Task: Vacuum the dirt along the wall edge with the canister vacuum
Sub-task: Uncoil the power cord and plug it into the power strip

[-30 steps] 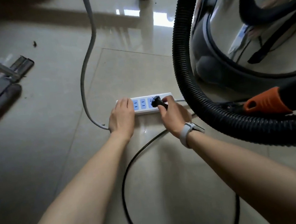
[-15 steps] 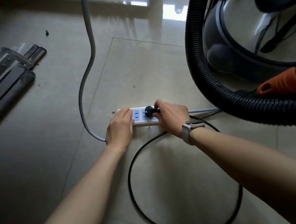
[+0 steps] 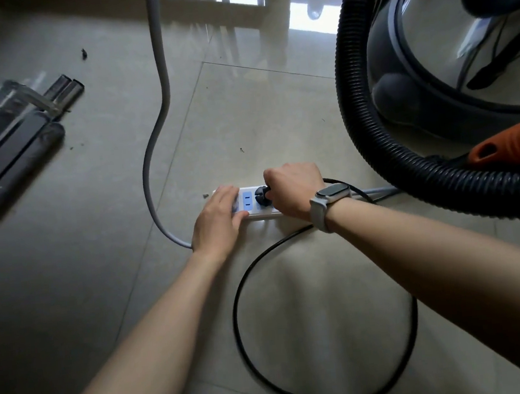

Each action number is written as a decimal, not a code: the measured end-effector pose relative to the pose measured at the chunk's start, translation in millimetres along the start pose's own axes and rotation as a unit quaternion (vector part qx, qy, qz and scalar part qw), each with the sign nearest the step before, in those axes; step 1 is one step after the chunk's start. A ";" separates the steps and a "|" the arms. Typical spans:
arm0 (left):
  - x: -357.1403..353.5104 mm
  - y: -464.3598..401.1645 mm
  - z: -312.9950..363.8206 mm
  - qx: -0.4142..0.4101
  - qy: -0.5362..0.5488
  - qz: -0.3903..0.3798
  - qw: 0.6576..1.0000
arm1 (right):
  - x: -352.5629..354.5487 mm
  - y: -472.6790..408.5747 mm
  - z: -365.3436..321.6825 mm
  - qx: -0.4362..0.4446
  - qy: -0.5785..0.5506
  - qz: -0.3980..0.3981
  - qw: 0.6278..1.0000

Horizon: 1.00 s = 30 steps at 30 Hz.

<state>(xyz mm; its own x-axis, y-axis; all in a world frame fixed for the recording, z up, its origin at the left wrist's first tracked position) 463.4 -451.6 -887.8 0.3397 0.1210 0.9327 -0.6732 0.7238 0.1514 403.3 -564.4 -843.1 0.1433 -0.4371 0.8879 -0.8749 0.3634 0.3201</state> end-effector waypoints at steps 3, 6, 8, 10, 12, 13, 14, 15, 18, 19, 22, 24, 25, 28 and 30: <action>0.9 -0.3 -1.9 0.009 0.016 0.005 1.000 | -3.0 -1.4 -10.3 0.003 -0.003 0.004 1.000; 0.3 -1.0 -6.4 0.021 0.035 0.009 0.999 | -17.3 -2.4 -14.4 -0.017 -0.045 0.015 0.999; -0.3 -0.6 -10.2 0.034 0.048 0.012 0.998 | -26.1 -2.3 -4.2 -0.042 -0.121 0.023 0.992; -0.8 -0.8 -13.2 0.040 0.057 0.015 0.997 | -33.3 0.1 10.2 -0.058 -0.235 0.035 0.970; -1.3 -1.3 -14.7 0.040 0.058 0.018 0.997 | -38.6 3.9 19.4 -0.060 -0.335 0.050 0.939; -1.2 -1.3 -15.2 0.041 0.058 0.020 0.997 | -41.1 5.6 21.7 -0.058 -0.361 0.057 0.929; -1.6 -1.3 -15.4 0.043 0.059 0.021 0.997 | -42.9 6.6 23.8 -0.057 -0.371 0.068 0.924; -2.0 -1.2 -15.6 0.046 0.059 0.021 0.997 | -43.6 7.7 25.3 -0.054 -0.363 0.085 0.926; -3.0 0.1 -15.7 0.050 0.061 0.024 0.997 | -38.3 10.0 22.4 -0.013 -0.305 0.150 0.940; -3.2 0.3 -15.5 0.051 0.062 0.023 0.996 | -35.5 10.5 20.2 0.004 -0.291 0.164 0.943; -4.6 1.6 -13.8 0.047 0.059 0.018 0.997 | -29.6 12.2 13.7 0.046 -0.266 0.185 0.945; -4.5 1.5 -14.2 0.049 0.055 0.018 0.997 | -31.5 8.8 8.9 0.056 -0.244 0.177 0.952; -4.1 1.3 -15.3 0.053 0.053 0.018 0.997 | -33.8 6.2 7.2 0.054 -0.234 0.169 0.956; -3.1 -1.3 -18.8 0.058 0.051 0.009 0.997 | -36.8 0.5 5.7 0.051 -0.218 0.148 0.963; -3.6 -2.1 -18.5 0.055 0.043 -0.004 0.998 | -36.5 0.6 7.9 0.054 -0.213 0.151 0.964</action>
<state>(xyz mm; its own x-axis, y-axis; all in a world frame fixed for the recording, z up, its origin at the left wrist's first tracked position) 475.8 -441.0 -897.5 0.3974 0.1775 0.9003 -0.7365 0.6470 0.1975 393.9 -554.7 -878.0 -0.3086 -0.6311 0.7117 -0.8931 0.4497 0.0115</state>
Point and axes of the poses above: each hand's wrist, its own y-axis away from the middle knuckle, its own x-axis out of the back of the hand, z = x × y, the point moved 8 cm from there along -y, towards the middle knuckle, and after that the axes turned 10 degrees about -y, right-handed, at the moved point
